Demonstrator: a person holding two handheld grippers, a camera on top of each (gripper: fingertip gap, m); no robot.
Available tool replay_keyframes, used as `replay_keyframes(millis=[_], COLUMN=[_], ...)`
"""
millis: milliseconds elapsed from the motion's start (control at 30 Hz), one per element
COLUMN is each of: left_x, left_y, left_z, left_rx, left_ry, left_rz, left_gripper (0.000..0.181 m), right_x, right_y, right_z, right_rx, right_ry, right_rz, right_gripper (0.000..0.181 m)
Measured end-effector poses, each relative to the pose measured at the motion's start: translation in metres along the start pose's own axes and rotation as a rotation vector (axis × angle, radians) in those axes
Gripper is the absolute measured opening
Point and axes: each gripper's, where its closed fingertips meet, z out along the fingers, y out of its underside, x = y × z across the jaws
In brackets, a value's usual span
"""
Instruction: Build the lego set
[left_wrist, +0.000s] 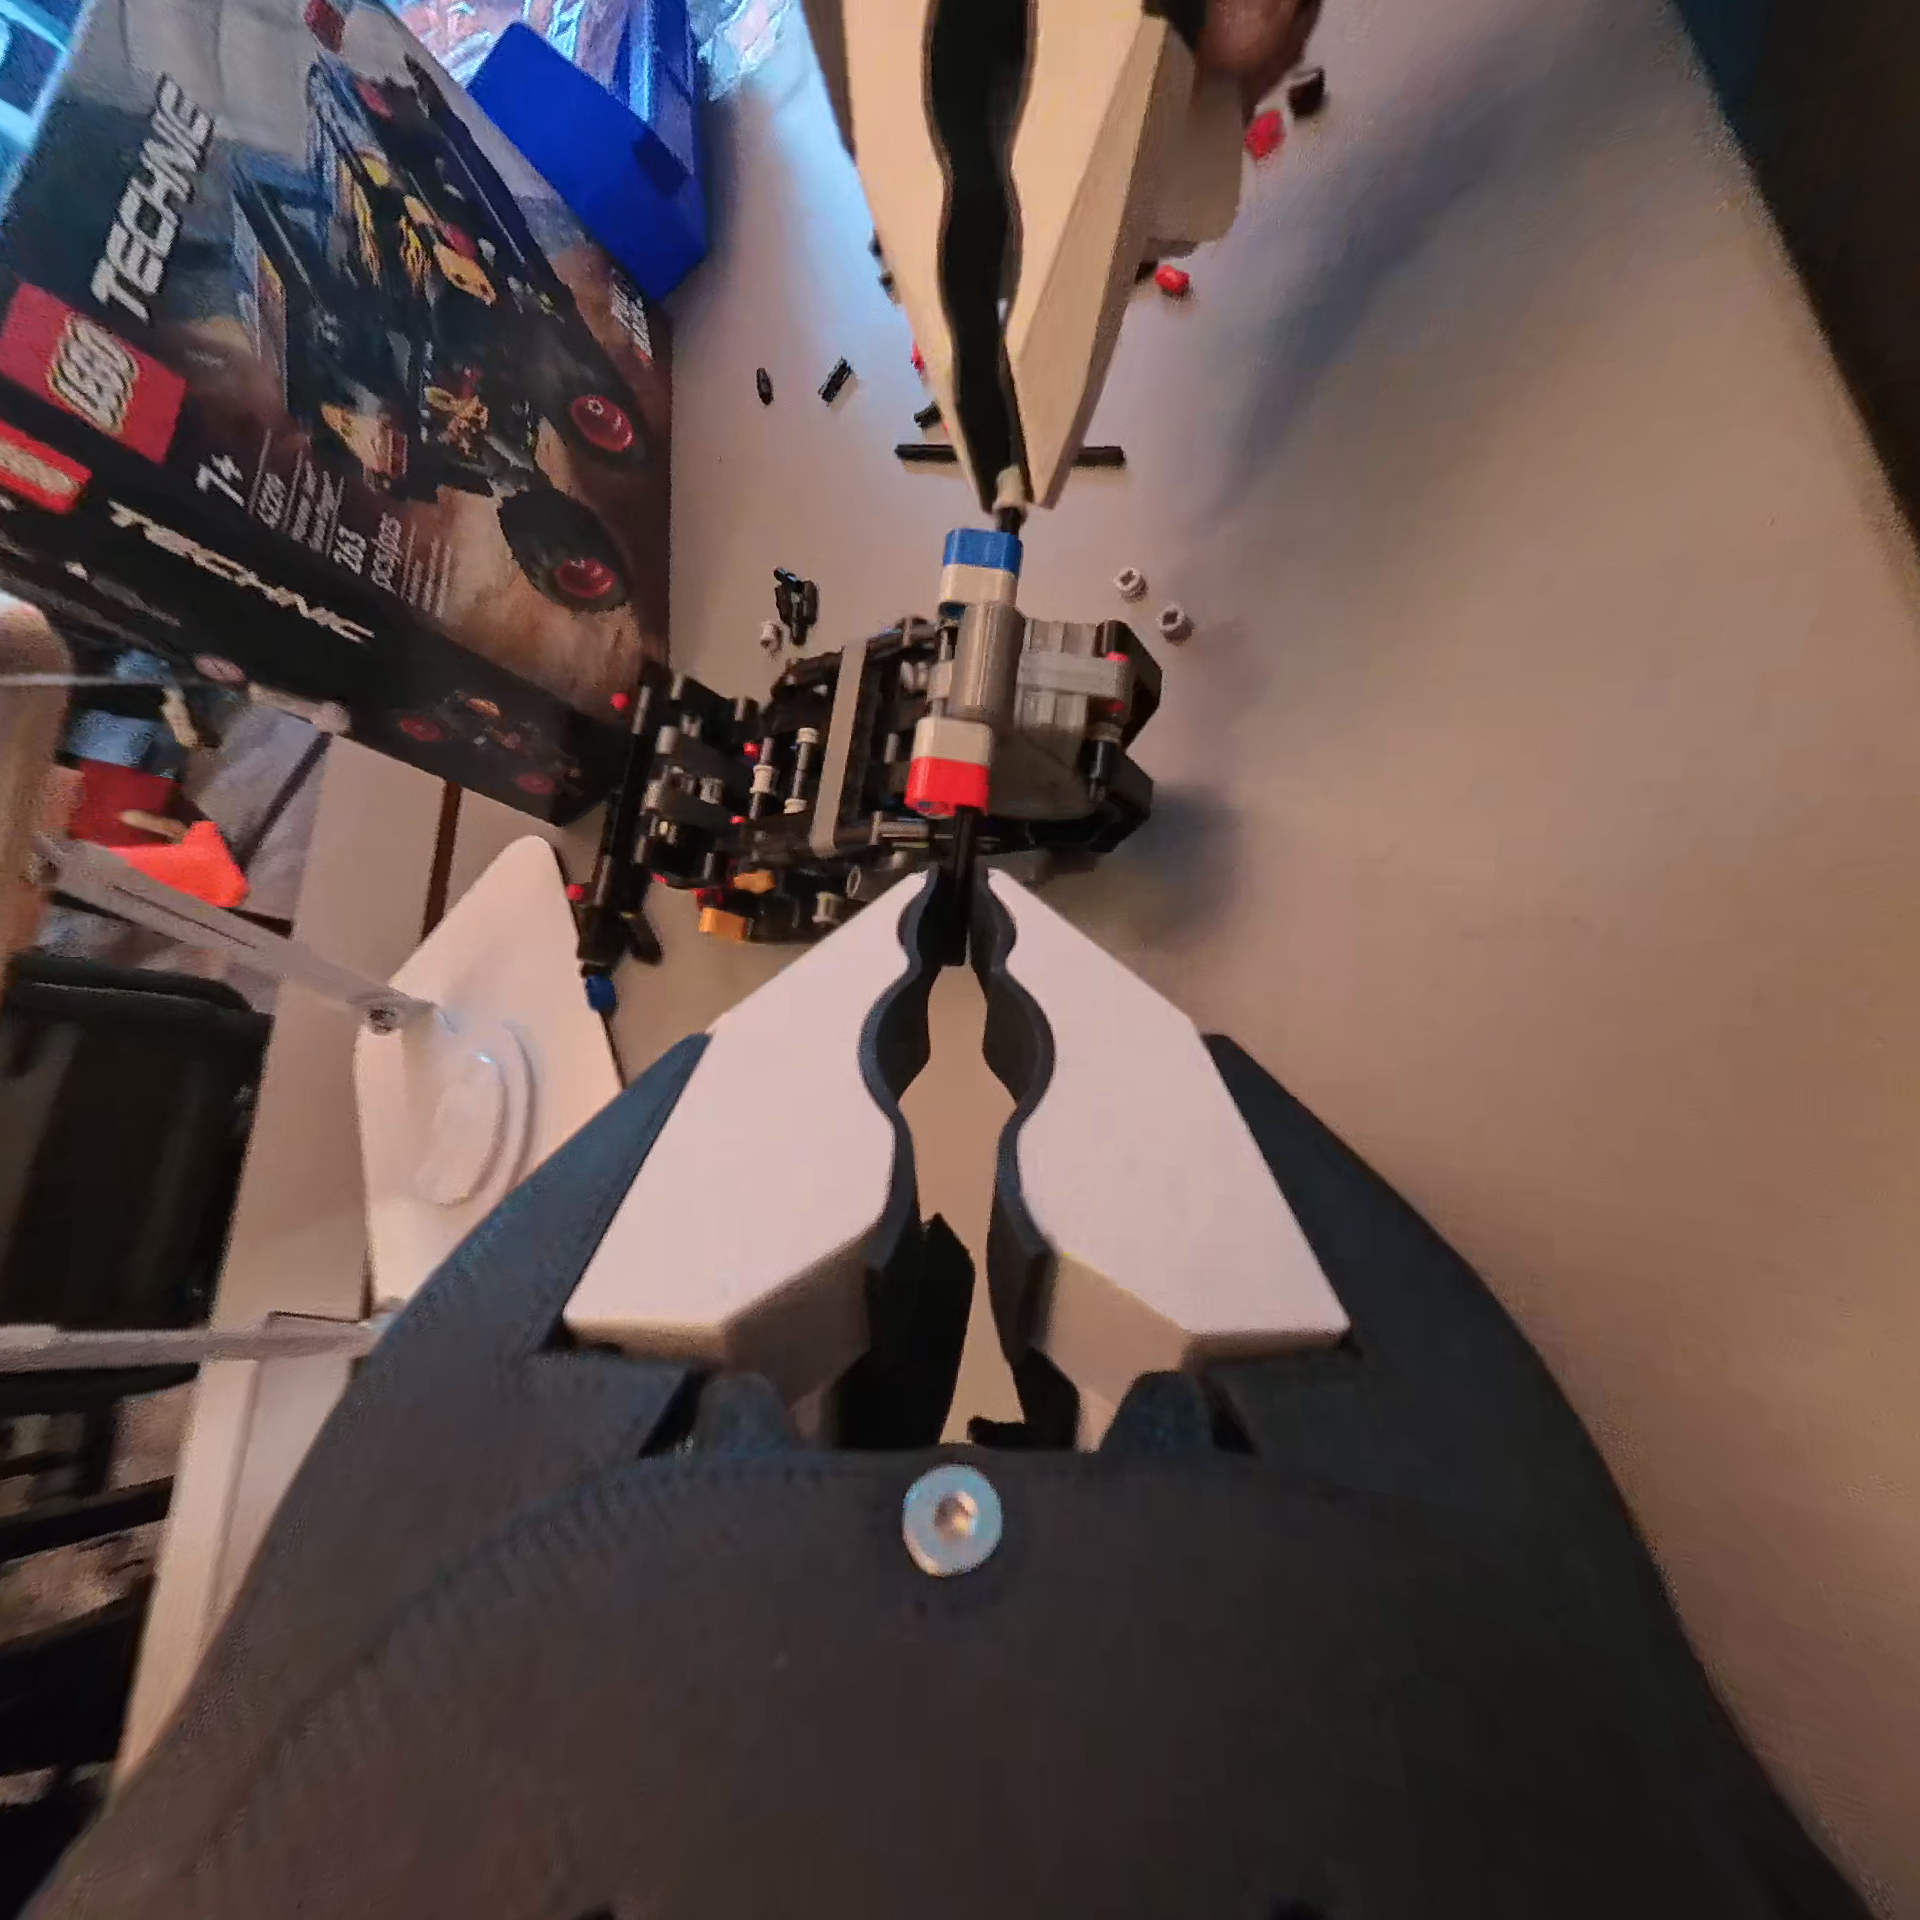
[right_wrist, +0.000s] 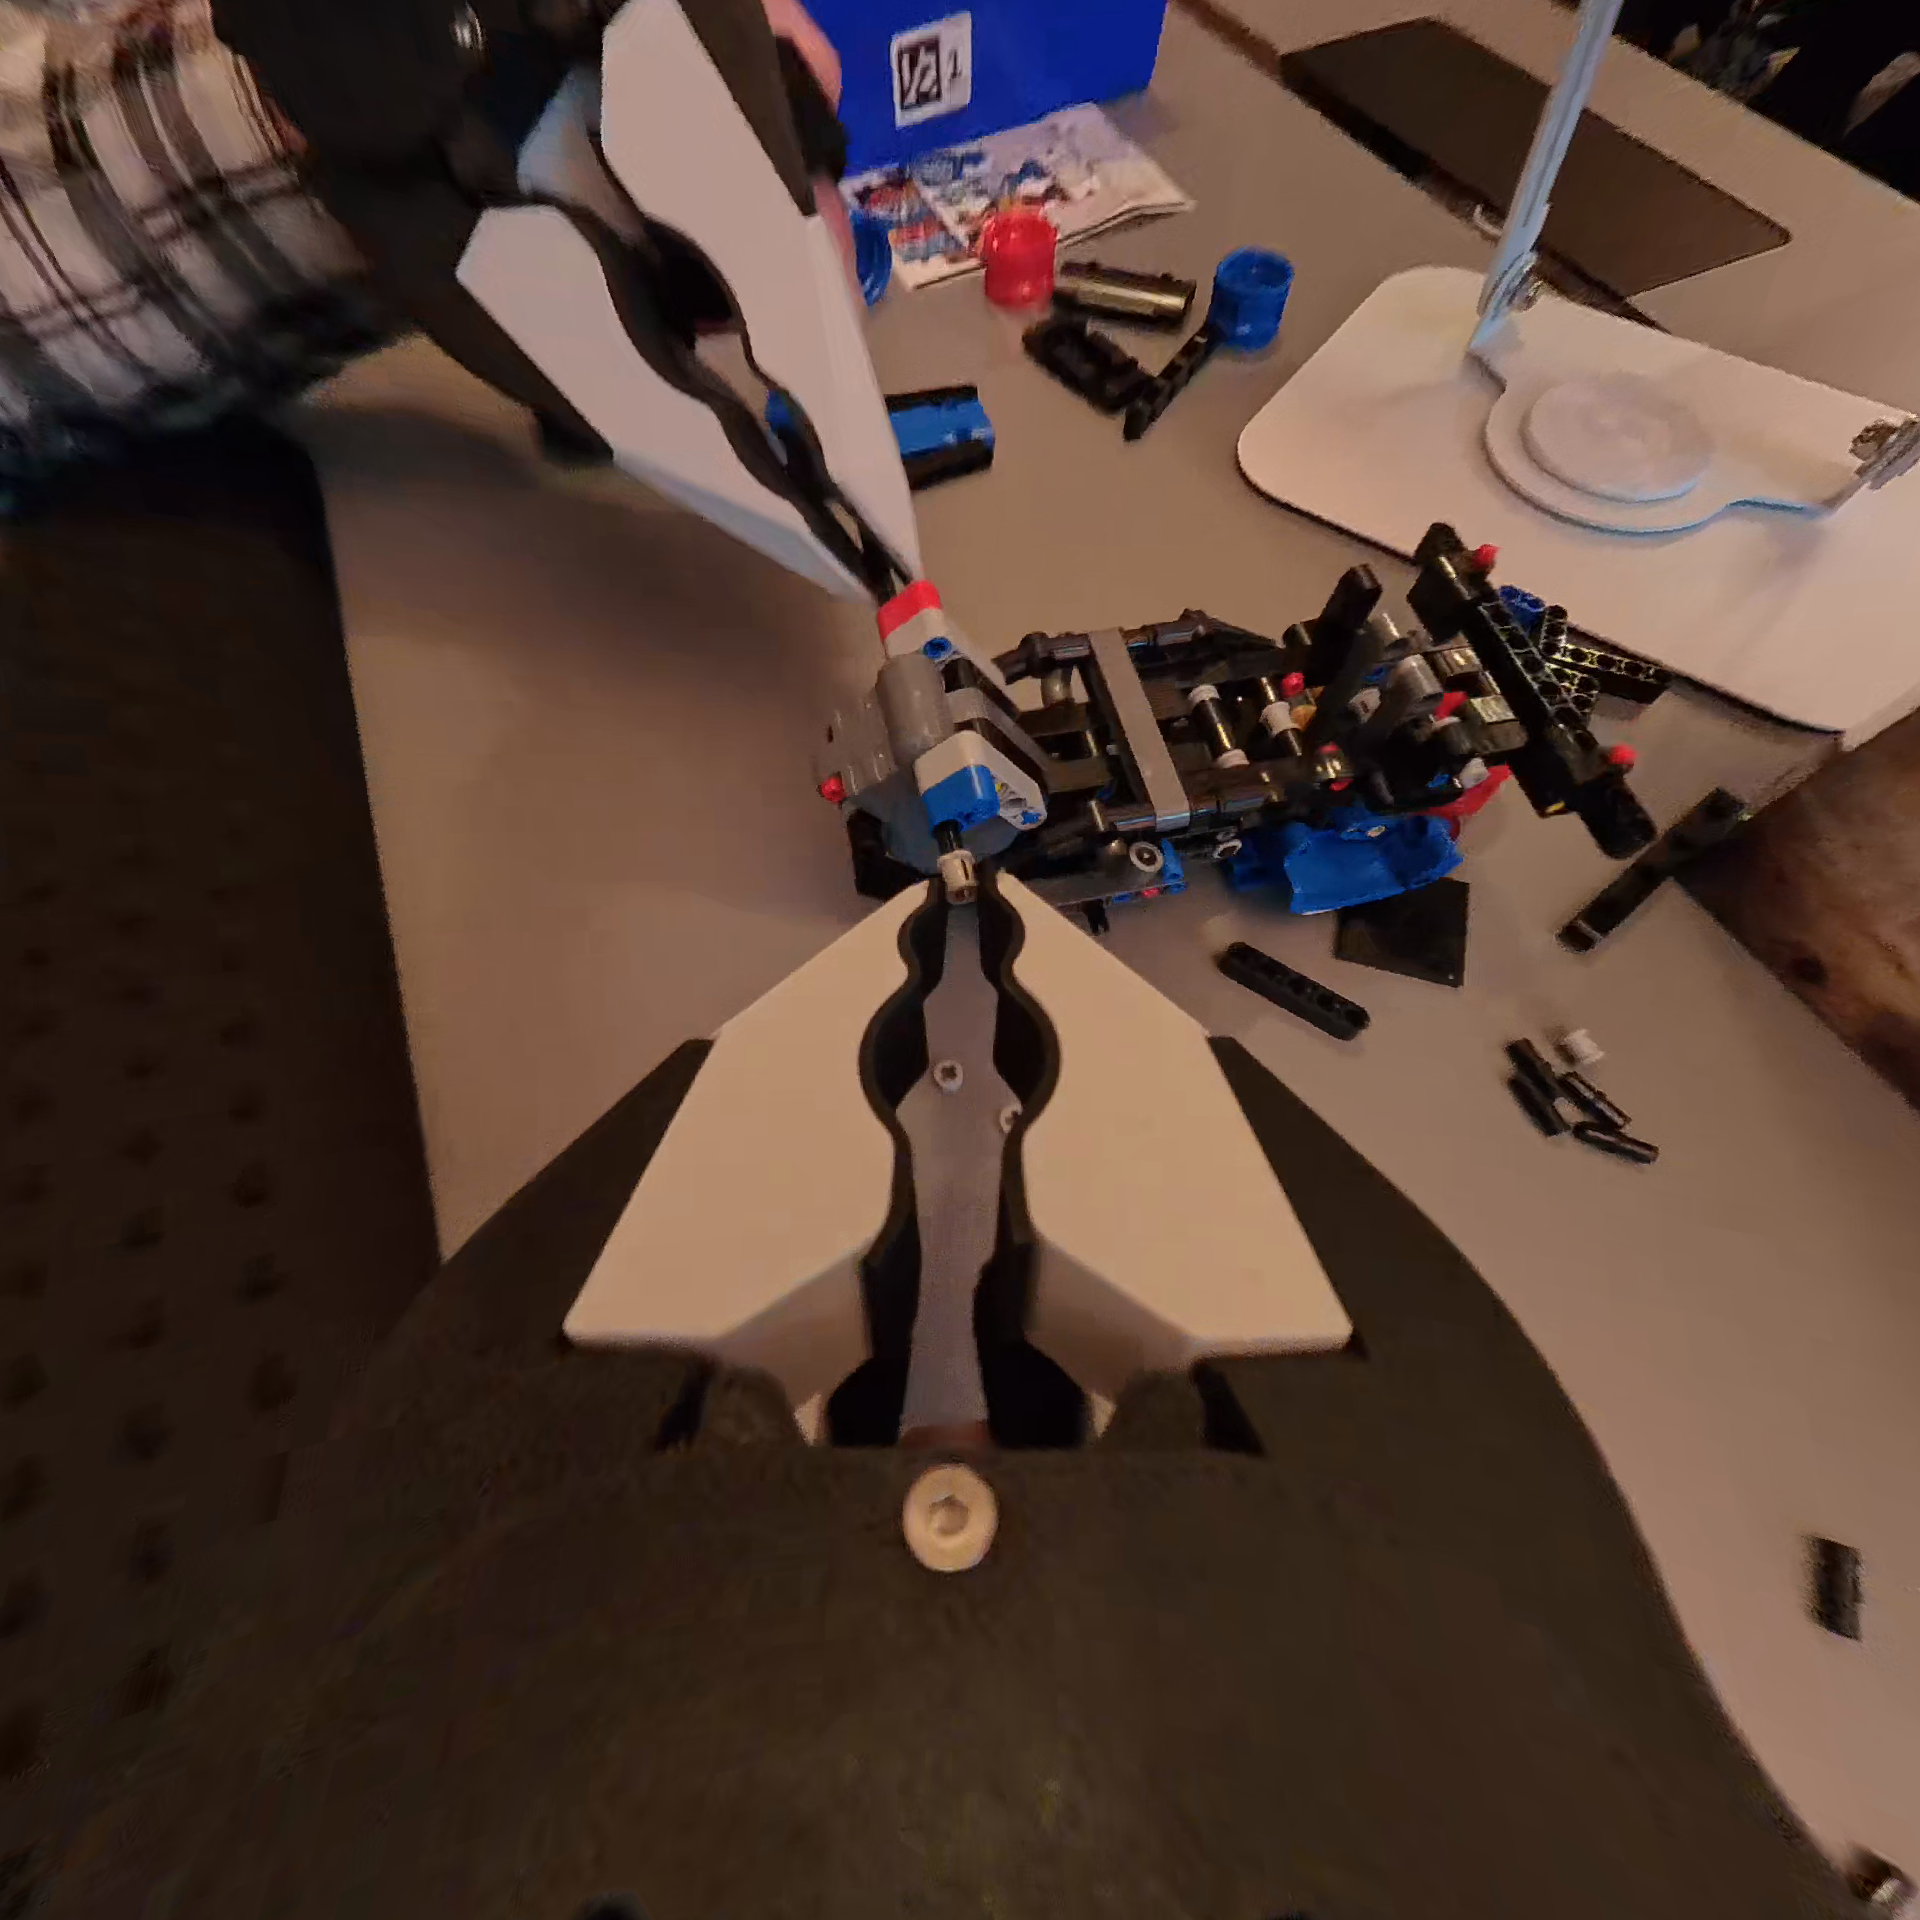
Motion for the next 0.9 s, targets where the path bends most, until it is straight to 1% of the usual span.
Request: replay_keyframes(millis=[100,367,433,467,567,800,833,900], left_x=[-0.001,0.000,0.006,0.002,0.000,0.003,0.002,0.001], left_y=[-0.002,-0.004,-0.013,-0.011,-0.007,-0.007,-0.005,-0.003], left_z=[0.002,0.004,0.007,0.008,0.010,0.009,0.008,0.005], left_rx=[-0.027,-0.032,-0.005,-0.031,-0.076,-0.030,-0.036,-0.033], left_ry=[0.002,-0.018,0.006,-0.024,-0.026,0.007,0.005,0.004], left_rz=[0.043,0.074,0.077,0.111,0.124,0.018,0.011,-0.010], left_gripper=[0.001,0.000,0.000,0.000,0.001,0.002,0.004,0.005], right_x=[0.001,0.000,-0.007,-0.007,0.000,-0.001,-0.001,0.001], right_y=[0.002,0.001,0.000,-0.001,-0.004,-0.006,-0.004,-0.003], right_z=[-0.001,-0.001,0.005,0.005,0.005,0.002,0.002,-0.002], right_rx=[-0.019,0.010,0.003,-0.002,0.014,0.045,0.041,0.047], right_ry=[-0.022,-0.037,-0.063,-0.053,-0.037,-0.006,-0.003,0.005], right_rz=[-0.016,-0.038,-0.053,-0.068,-0.042,-0.081,-0.082,-0.068], right_gripper=[0.004,0.003,0.003,0.003,0.003,0.004,0.005,0.020])
